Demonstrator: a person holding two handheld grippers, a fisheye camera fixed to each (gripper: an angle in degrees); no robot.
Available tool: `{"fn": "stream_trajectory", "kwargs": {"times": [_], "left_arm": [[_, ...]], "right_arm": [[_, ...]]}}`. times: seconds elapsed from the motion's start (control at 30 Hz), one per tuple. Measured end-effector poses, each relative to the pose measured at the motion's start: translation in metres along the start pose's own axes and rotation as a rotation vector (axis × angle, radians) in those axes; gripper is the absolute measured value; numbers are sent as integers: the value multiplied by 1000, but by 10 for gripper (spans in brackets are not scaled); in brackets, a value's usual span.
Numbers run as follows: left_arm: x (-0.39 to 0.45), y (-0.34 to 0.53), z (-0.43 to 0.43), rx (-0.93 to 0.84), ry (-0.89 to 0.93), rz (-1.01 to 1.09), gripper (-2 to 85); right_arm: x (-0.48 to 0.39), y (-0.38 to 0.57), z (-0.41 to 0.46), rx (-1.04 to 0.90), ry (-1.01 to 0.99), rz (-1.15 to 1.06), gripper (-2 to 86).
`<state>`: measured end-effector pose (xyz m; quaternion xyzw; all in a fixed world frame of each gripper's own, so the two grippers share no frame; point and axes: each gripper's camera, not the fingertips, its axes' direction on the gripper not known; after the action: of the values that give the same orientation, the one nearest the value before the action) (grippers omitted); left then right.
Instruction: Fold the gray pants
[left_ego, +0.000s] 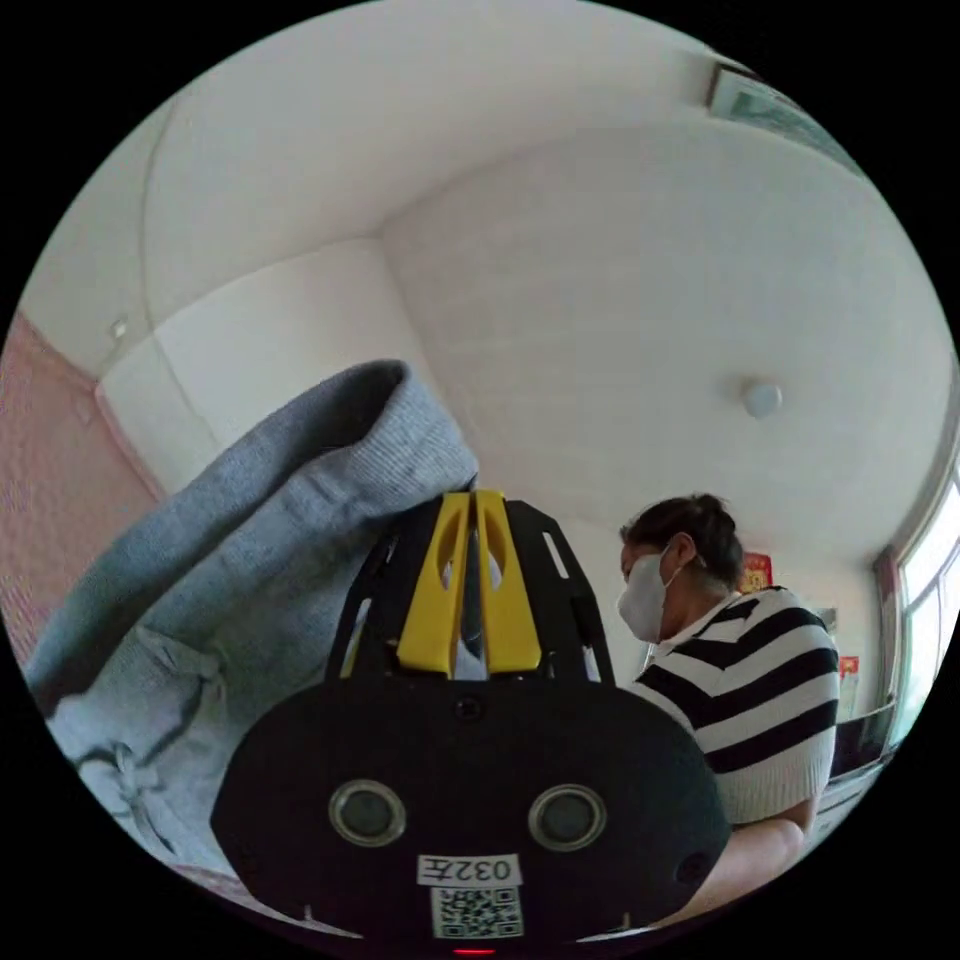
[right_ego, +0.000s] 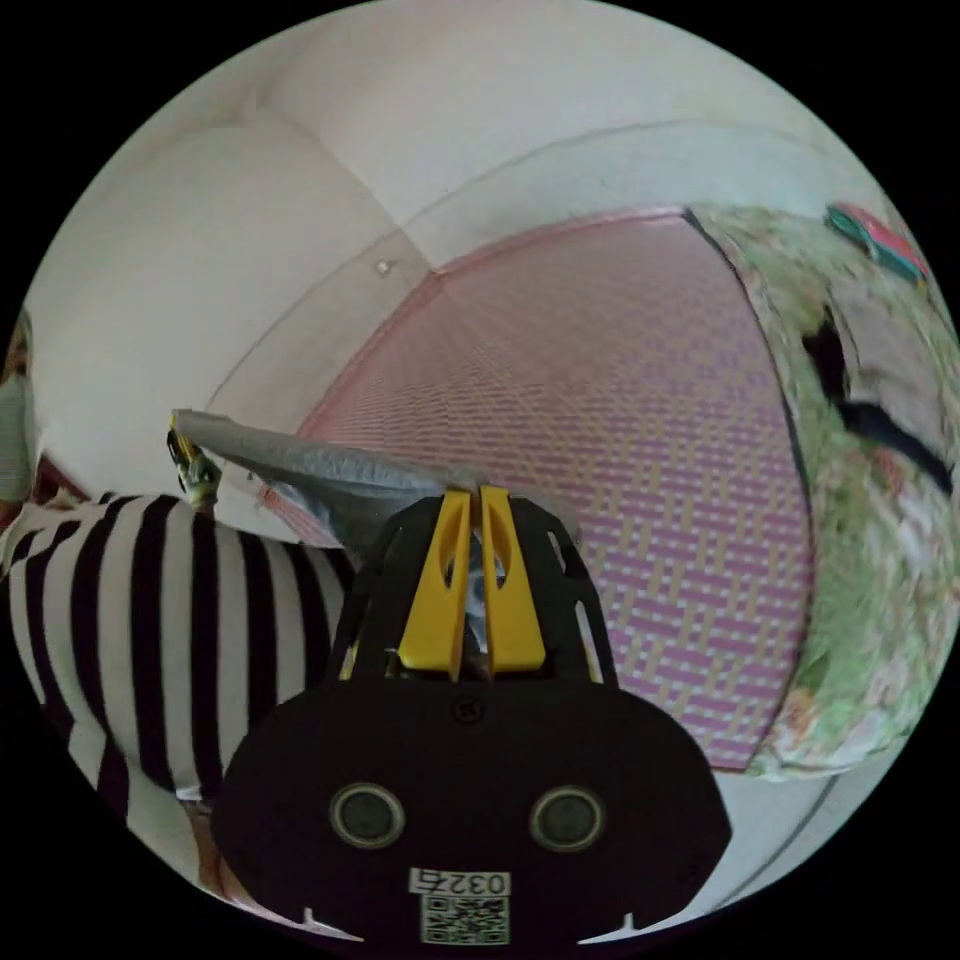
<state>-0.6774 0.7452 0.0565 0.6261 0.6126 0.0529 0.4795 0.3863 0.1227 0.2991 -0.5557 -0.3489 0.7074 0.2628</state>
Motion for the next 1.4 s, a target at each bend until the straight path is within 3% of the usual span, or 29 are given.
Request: {"fn": "stream_trajectory", "kwargs": {"times": [0.1,0.2,0.3,0.37,0.47,0.57,0.7,0.87,1.0,1.13,1.2,1.27,1.4], "left_arm": [[10,-40,21,-35,-64,22,-9],[-40,-73,66,-135,-242,-172,-7],[-129,-96,123,-262,-403,-279,0],[-212,-101,148,-340,-560,-470,38],[-249,-93,134,-224,-628,-593,68],[-250,-69,114,-213,-567,-646,62],[-225,-31,62,-262,-675,-732,60],[-150,8,-17,-153,-836,-835,62],[-116,22,-33,-150,-879,-907,70],[-101,19,-24,-137,-879,-952,79],[-102,13,-16,-144,-887,-972,82],[-103,4,-9,-103,-884,-985,86],[-103,-13,-1,-95,-963,-1003,87]], "right_arm": [[-33,-24,-54,88,22,-126,-8],[-36,-73,-68,144,21,-202,-4],[-15,-156,-25,98,98,-179,24],[22,-217,37,20,164,-45,68],[63,-238,95,-81,302,118,71],[78,-203,123,-107,272,141,64],[100,-120,149,-205,237,181,63],[133,23,131,-150,-1,429,62],[135,97,117,-137,-64,552,64],[137,151,116,-83,-305,701,82],[134,160,116,-84,-284,734,86],[119,155,113,-116,-120,657,87],[123,146,119,-72,-187,645,90]]}}
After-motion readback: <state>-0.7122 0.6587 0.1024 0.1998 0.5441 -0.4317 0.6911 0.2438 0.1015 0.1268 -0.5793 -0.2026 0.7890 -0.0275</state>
